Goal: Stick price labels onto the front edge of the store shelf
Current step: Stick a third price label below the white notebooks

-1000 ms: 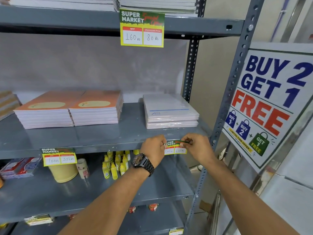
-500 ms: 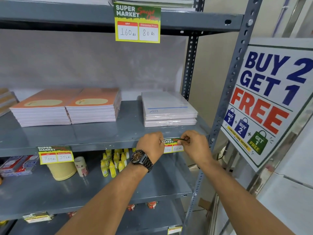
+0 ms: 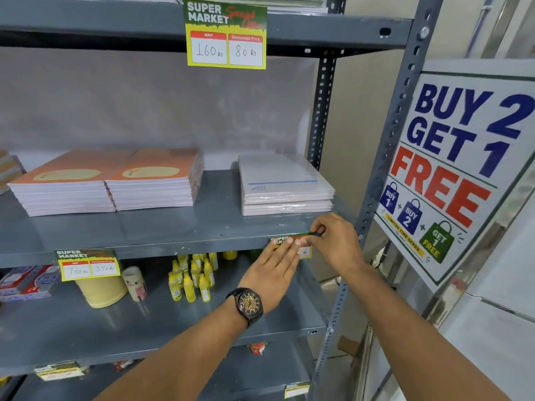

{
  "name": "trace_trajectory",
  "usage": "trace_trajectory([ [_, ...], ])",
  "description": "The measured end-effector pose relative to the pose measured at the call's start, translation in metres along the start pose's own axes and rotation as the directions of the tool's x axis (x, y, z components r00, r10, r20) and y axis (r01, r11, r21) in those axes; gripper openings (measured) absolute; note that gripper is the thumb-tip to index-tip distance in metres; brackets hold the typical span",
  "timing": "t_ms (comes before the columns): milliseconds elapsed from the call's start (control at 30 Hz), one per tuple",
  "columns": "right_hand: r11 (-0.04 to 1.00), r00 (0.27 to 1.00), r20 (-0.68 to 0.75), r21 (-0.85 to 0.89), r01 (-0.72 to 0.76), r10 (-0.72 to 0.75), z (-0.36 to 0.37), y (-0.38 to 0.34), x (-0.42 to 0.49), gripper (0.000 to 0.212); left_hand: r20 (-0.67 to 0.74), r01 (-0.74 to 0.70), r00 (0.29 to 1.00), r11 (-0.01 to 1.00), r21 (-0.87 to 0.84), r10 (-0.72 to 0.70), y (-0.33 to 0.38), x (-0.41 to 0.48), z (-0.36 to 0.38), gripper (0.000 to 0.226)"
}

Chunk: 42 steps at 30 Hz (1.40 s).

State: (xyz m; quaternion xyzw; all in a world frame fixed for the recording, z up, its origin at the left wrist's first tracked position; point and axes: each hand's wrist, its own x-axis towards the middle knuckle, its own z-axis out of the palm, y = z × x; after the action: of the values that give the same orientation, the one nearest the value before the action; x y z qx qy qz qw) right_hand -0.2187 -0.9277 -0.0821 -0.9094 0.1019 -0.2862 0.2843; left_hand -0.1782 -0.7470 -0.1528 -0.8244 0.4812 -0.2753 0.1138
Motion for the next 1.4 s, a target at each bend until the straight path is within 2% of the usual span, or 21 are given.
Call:
trace_trajectory([
  [267, 1.0, 1.0, 0.004, 0.028, -0.01, 0.01, 0.002, 0.002, -0.002, 0.025, -0.033, 0.132, 0.991, 0.991, -0.012, -0.133, -0.001, 0.001, 0.012, 0.072],
  [567, 1.0, 1.0, 0.016, -0.002, -0.001, 0.001, 0.003, 0.0, -0.002, 0.026, -0.021, 0.111, 0.994, 0.982, 0.15, -0.109, 0.005, 0.002, 0.009, 0.062],
  [700, 0.999, 1.0, 0.028, -0.032, 0.005, -0.004, 0.001, -0.002, -0.004, 0.025, 0.032, 0.147, 0.988, 0.983, 0.112, -0.152, 0.011, 0.002, -0.001, 0.064],
  [800, 0.998, 0.999, 0.029, -0.067, 0.016, -0.014, 0.001, -0.004, -0.007, 0.025, 0.066, 0.165, 0.983, 0.985, 0.058, -0.169, 0.008, -0.001, -0.009, 0.076],
  [1067, 0.992, 0.999, -0.041, -0.127, 0.011, -0.016, 0.009, -0.012, -0.02, 0.024, -0.029, 0.117, 0.992, 0.988, -0.097, -0.12, -0.029, -0.05, -0.028, 0.083],
  [1200, 0.967, 0.984, -0.103, -0.226, 0.119, -0.145, 0.03, -0.031, -0.037, 0.024, -0.01, 0.164, 0.986, 0.982, -0.097, -0.166, -0.065, -0.113, -0.025, 0.074],
  [1333, 0.941, 0.947, -0.058, -0.153, 0.303, -0.315, 0.071, -0.075, -0.054, 0.02, 0.052, 0.251, 0.967, 0.966, -0.062, -0.249, -0.112, -0.181, -0.012, 0.07],
  [1400, 0.909, 0.916, -0.001, -0.123, 0.398, -0.401, 0.093, -0.103, -0.061, 0.014, 0.03, 0.294, 0.956, 0.954, -0.062, -0.293, -0.132, -0.208, -0.009, 0.069],
])
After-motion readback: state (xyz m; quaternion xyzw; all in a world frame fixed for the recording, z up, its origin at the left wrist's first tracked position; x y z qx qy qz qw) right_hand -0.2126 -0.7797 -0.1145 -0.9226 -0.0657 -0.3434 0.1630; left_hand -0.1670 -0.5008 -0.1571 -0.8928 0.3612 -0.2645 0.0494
